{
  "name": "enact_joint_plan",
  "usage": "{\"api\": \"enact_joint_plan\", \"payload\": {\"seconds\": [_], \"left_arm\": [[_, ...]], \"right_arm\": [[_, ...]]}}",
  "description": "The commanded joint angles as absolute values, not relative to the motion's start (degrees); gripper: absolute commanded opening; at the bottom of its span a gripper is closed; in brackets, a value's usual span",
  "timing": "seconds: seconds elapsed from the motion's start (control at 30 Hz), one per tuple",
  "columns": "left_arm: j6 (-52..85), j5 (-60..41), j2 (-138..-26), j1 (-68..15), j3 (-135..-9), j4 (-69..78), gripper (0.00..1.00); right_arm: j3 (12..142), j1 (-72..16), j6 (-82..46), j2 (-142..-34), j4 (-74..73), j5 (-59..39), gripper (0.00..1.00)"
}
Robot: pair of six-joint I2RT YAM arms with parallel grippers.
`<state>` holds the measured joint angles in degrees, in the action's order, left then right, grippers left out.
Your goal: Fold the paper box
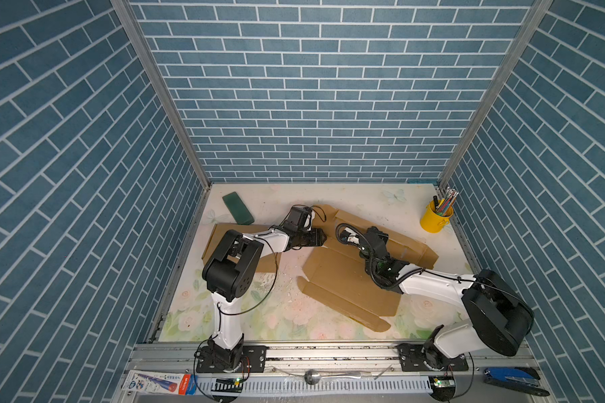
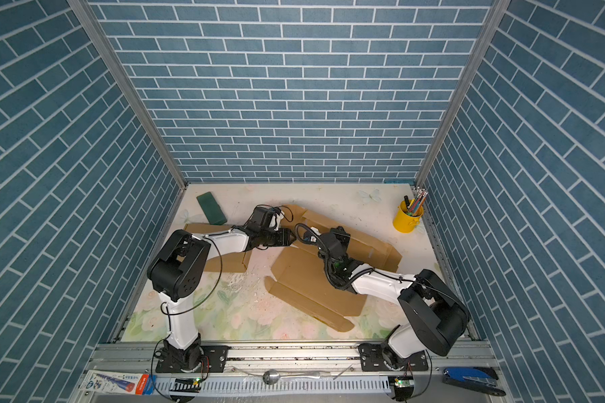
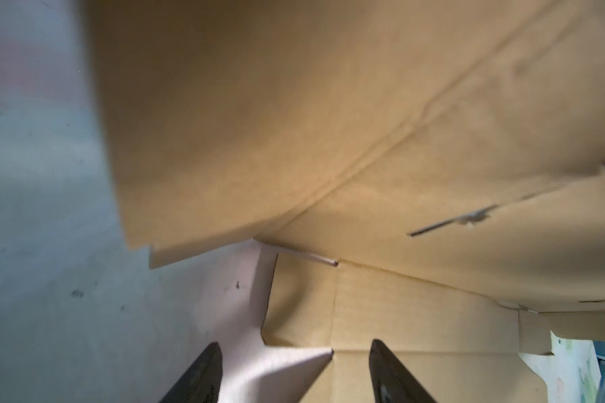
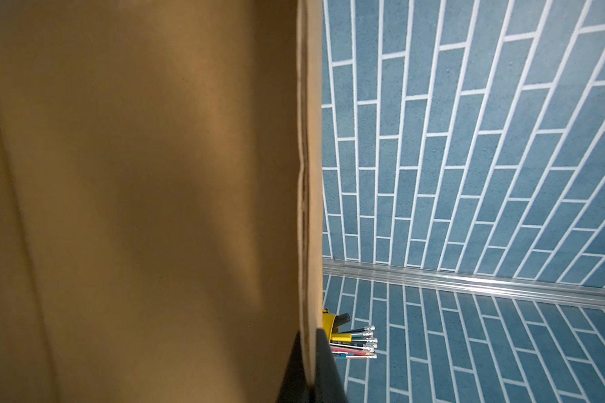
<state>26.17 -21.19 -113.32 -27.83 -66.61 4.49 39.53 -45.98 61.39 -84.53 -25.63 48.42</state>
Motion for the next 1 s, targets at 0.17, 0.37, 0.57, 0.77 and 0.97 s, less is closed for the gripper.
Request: {"api": "enact_joint_plan", "payload": {"seconds": [0.17,0.37,0.57,0.77,0.97], "left_arm": [[27.71,-22.71,-115.97,-29.23,-67.86,9.29,0.66],[28.96,-25.20,-115.02,-30.04,-67.61,10.48,0.63],[29.17,-27.06,-114.83,-31.10,-67.50,10.17,0.61],[30.07,-27.45,-114.75,-33.32,-67.87,10.67,0.60],[30.85,-27.10,-115.99,-34.98,-67.58,11.33,0.61]], "right_arm": [[38.58,-46.67,60.32,-85.17,-20.41,44.73,0.00],[38.67,-46.70,60.28,-85.20,-20.30,44.70,0.00],[38.72,-46.67,60.21,-85.33,-20.30,44.78,0.00],[38.80,-46.67,60.20,-85.45,-20.31,45.07,0.00],[38.89,-46.77,60.20,-85.60,-20.30,45.09,0.00]]}}
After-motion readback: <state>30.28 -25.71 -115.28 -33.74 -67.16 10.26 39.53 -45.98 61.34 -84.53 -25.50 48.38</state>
